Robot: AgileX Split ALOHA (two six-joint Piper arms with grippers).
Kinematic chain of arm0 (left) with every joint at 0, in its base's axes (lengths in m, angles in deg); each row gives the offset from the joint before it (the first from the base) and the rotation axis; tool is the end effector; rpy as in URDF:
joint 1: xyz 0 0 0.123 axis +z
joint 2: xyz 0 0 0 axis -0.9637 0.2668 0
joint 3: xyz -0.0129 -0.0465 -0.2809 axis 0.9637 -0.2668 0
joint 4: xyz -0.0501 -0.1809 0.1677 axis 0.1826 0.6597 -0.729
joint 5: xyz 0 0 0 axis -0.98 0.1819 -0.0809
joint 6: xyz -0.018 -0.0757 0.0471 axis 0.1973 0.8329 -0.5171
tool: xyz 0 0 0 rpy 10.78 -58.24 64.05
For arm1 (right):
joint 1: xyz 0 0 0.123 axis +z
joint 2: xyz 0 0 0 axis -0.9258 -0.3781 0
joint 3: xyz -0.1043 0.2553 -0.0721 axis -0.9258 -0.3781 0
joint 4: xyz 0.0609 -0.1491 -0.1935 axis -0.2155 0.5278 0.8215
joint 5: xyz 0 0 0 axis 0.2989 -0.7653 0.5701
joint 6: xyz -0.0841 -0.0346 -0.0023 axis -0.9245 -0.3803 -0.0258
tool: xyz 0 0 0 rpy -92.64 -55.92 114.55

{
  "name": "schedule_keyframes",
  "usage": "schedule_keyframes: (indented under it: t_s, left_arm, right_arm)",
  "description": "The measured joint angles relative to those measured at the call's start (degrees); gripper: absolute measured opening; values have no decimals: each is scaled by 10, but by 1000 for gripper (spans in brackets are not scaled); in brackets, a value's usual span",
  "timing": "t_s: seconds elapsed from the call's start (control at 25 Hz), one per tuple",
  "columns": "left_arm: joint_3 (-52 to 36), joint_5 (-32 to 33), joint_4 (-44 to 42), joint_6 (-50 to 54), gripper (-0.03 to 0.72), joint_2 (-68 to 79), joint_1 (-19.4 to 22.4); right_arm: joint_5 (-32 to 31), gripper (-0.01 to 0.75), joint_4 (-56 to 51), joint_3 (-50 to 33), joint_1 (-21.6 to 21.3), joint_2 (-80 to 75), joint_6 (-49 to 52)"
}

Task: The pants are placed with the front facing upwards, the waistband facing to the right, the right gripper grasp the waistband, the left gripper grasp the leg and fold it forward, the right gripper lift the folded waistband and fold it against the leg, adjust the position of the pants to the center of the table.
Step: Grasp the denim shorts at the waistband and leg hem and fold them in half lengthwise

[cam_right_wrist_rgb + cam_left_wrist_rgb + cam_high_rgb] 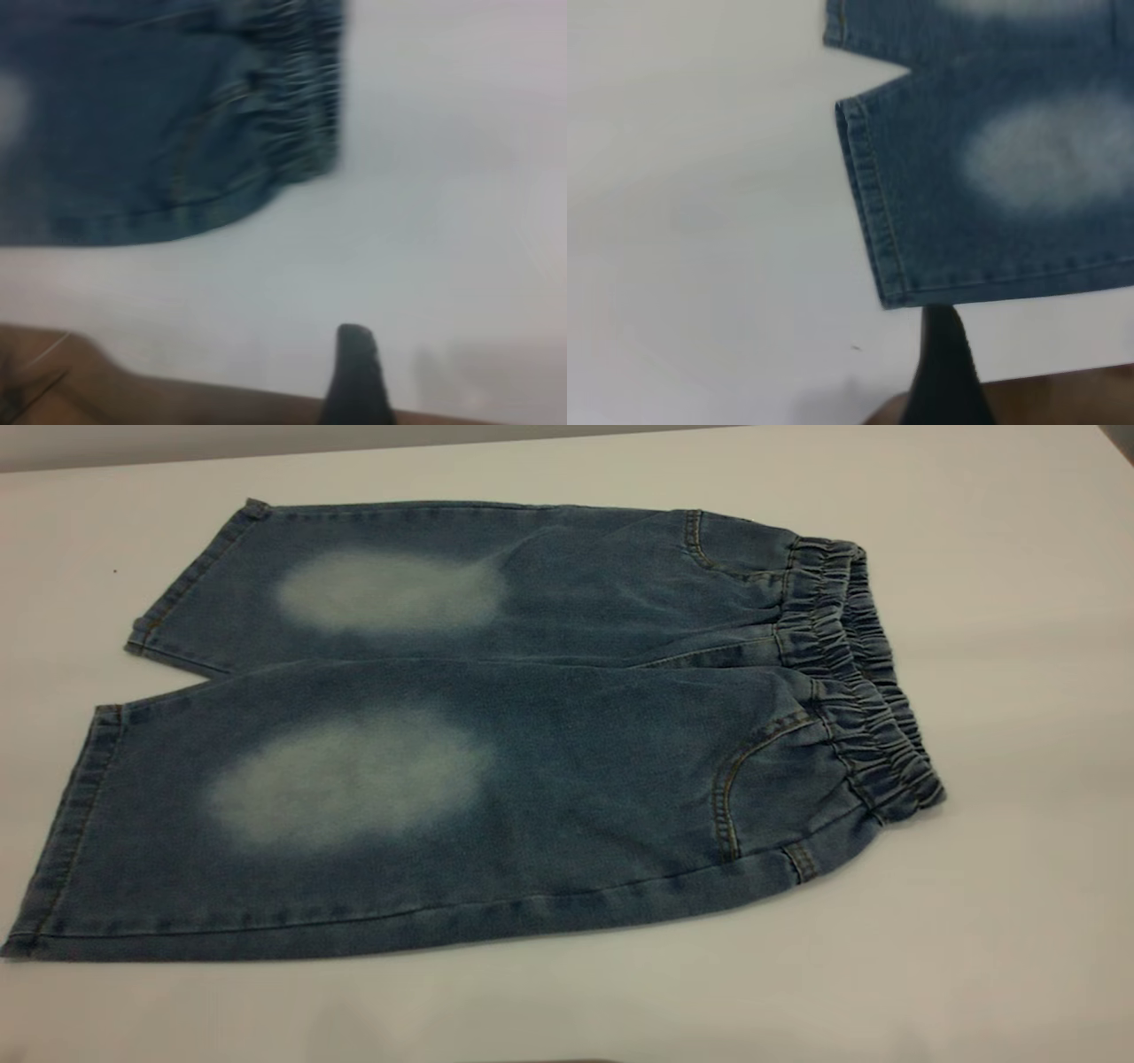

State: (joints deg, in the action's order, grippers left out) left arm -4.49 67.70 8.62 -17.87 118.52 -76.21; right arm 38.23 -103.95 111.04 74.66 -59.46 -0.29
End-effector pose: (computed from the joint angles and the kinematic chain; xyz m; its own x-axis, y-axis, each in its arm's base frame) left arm 0.0868 -0.0047 0.3050 -0.6593 0.1015 -0.7450 0.1026 0.9937 0.0446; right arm 0.1000 0.0299 0.2584 -0.8206 0.0463 -0.5696 -0.1141 0.9633 0.2428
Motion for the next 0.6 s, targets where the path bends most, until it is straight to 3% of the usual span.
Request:
schedule_keyframes:
  t_s: [0.28, 0.6]
  left_arm:
    - [0, -70, 1, -57, 522, 218, 0]
    - [38, -115, 65, -93, 547, 370, 0]
  right_arm:
    - [100, 523, -184, 0, 0, -223, -104]
    - [204, 524, -464, 3, 0, -462, -369]
